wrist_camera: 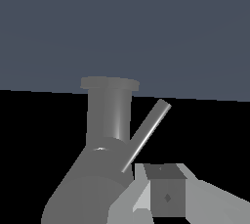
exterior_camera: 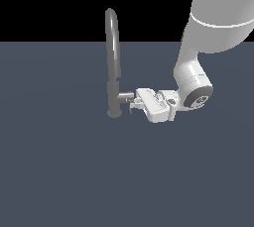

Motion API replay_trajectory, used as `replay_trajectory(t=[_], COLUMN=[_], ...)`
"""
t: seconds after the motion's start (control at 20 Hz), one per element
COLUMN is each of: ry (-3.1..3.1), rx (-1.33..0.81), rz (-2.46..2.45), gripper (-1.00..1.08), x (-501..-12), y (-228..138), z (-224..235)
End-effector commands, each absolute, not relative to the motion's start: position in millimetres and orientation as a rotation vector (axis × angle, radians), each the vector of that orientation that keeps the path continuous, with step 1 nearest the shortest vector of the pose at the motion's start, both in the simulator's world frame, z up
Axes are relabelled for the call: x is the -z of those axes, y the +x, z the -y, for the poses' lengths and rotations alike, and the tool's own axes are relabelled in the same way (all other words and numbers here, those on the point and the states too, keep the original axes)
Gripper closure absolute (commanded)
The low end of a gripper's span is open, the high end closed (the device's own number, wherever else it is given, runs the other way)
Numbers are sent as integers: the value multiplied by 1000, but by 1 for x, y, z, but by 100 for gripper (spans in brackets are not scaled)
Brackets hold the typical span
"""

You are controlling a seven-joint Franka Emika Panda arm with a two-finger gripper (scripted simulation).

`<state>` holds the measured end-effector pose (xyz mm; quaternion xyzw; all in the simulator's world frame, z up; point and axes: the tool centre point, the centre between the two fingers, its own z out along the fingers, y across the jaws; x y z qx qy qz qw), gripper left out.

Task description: Turn on the faucet by rotating a designated handle.

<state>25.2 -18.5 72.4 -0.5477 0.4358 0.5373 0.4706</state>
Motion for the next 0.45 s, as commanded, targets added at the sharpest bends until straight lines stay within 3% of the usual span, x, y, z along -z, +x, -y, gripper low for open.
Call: replay_trajectory(t=[0.0,0.4], ry=[-1321,-1310], rx=[-1295,-1305], rz=[-1117,-1138], gripper=[108,108], x=[-44,-23], y=[34,41], z=[15,13])
